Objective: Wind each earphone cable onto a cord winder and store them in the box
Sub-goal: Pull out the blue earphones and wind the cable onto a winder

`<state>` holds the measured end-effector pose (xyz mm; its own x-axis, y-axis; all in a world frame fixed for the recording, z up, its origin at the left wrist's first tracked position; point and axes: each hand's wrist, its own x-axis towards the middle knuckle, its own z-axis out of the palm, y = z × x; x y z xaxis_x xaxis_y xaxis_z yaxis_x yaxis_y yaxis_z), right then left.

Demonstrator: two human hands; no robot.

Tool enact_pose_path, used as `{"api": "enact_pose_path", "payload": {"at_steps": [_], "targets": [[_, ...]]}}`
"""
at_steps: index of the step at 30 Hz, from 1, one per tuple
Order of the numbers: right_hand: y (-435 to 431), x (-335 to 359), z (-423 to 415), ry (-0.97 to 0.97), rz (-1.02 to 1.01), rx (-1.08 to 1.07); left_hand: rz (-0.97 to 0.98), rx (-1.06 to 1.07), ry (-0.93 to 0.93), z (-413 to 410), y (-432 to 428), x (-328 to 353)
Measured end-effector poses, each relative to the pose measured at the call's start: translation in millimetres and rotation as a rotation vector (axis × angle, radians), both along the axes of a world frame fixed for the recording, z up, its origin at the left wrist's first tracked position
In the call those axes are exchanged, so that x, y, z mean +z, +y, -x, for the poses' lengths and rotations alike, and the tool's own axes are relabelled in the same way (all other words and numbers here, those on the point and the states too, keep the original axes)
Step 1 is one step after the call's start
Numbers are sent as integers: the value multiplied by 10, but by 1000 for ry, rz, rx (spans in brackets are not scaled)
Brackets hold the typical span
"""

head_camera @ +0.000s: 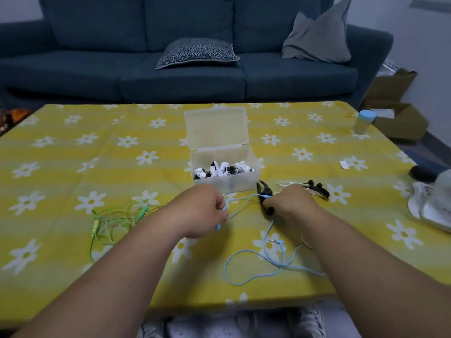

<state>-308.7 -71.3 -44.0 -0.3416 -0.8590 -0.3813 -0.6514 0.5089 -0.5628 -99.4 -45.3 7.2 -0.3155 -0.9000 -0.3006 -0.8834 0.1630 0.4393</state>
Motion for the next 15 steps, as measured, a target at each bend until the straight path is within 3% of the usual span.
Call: {"api": "enact_pose_path", "payload": {"at_steps": [4,8,12,15], "targets": [[56,270,18,-68,71,-50,-4,-50,34,46,40,22],[245,581,-40,-179,286,-44,-44,-82,10,22,66,70],[469,757,-132,-200,435,79,141,220,-66,-108,18,215],[575,841,-181,-164,489,165,279,410,289,-176,23,288]]}}
